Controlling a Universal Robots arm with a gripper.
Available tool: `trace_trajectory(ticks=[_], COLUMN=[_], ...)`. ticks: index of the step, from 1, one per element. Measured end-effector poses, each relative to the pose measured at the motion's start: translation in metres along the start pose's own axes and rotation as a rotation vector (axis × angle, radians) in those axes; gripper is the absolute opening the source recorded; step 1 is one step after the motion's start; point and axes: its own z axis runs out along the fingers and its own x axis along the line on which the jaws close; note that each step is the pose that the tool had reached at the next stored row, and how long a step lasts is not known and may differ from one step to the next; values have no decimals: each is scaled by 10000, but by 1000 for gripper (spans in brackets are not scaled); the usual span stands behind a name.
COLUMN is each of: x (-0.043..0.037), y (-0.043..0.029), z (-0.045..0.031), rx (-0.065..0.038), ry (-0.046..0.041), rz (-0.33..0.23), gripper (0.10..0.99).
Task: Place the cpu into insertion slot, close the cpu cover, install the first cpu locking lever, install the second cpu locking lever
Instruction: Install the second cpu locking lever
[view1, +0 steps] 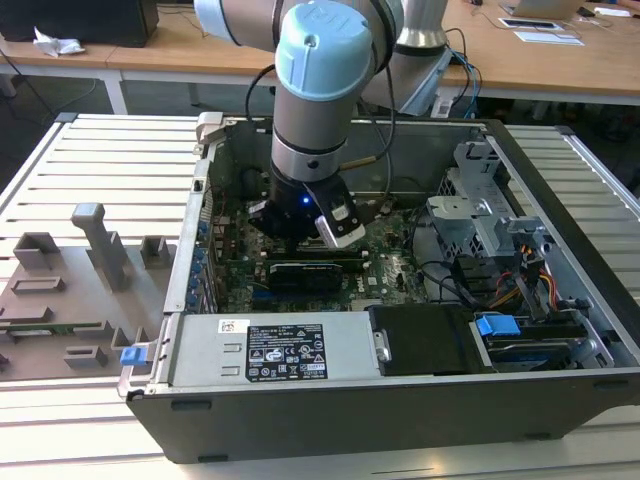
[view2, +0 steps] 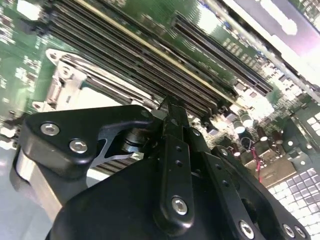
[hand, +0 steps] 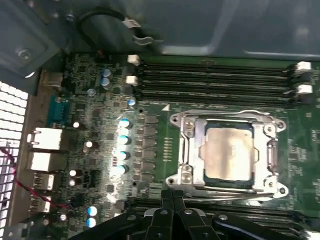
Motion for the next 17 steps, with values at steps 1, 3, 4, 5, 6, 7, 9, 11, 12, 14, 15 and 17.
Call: trace_trajectory(ticks=[1, 3, 4, 5, 6, 7, 9, 11, 12, 14, 15, 17], x=[36, 57, 56, 56, 54, 52, 50, 43, 35, 24, 13, -11], y=[0, -2, 1, 14, 29, 38, 52, 77, 93, 113, 129, 142], z=[14, 42, 50, 62, 74, 78, 83, 110, 119, 127, 131, 134], rx=[-25, -30, -24, -14, -22, -22, -38, -55, -53, -74, -95, -161], ry=[9, 36, 47, 71, 81, 87, 99, 109, 117, 127, 133, 133], rz=[-59, -219, -278, -390, -472, -524, -599, -677, -727, -769, -813, -873], gripper=[106, 106, 106, 106, 106, 106, 106, 106, 106, 106, 106, 106])
